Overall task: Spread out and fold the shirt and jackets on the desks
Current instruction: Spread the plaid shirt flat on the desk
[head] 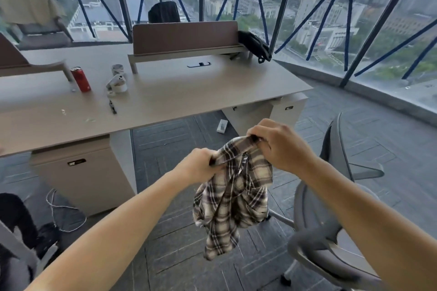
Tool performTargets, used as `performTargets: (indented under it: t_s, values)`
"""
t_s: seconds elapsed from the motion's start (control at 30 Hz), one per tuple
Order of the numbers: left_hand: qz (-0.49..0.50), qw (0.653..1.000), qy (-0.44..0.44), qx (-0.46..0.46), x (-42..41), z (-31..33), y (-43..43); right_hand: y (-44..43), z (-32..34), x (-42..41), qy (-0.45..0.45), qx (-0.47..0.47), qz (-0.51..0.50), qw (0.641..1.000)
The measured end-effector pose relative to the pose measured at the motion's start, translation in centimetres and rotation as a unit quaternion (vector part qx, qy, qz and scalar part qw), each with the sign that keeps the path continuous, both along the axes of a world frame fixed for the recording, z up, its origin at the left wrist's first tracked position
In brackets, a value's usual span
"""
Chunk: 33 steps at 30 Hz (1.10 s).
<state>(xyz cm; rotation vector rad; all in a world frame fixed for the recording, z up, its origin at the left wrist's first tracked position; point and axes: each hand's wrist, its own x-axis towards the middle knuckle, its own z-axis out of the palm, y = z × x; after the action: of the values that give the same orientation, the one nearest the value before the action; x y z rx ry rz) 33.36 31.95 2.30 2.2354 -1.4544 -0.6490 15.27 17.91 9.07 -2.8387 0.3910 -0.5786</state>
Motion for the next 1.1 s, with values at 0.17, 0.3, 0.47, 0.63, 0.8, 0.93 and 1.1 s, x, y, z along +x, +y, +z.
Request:
performTargets:
  t_s: [0.17,0.3,0.47,0.63,0.8,0.93,1.1]
  values:
    - [0.043,0.998,0.039,0.018,0.5,1.6,-0.7,-1.6,0.2,-2.5,0.047,0.077,-0.132,0.987]
    - [0.108,0.946,0.306,-0.027,-0.7,4.6,-0.6,-0.8,-1.4,-2.5,0.05,0.298,-0.224,0.927]
    - [0.136,0.84,0.516,-0.099,-3.8,7.1,-1.0,1.7,-1.5,-1.3,-0.059,0.552,-0.145,0.819]
    - [0.074,0.851,0.498,-0.15,-5.1,7.8,-1.2,1.2,-2.1,-1.3,-0.077,0.577,-0.092,0.808]
    - [-0.048,0.847,0.521,-0.092,-4.4,6.6,-0.5,1.1,-3.5,-1.6,-0.037,0.493,-0.091,0.864]
    - [-0.104,0.838,0.53,-0.071,-3.5,6.2,0.5,1.3,-4.4,-1.4,-0.102,0.521,-0.108,0.84]
    - [0.008,0.914,0.399,-0.076,-1.7,3.4,-0.1,1.0,-2.9,-1.9,-0.11,0.575,-0.079,0.807]
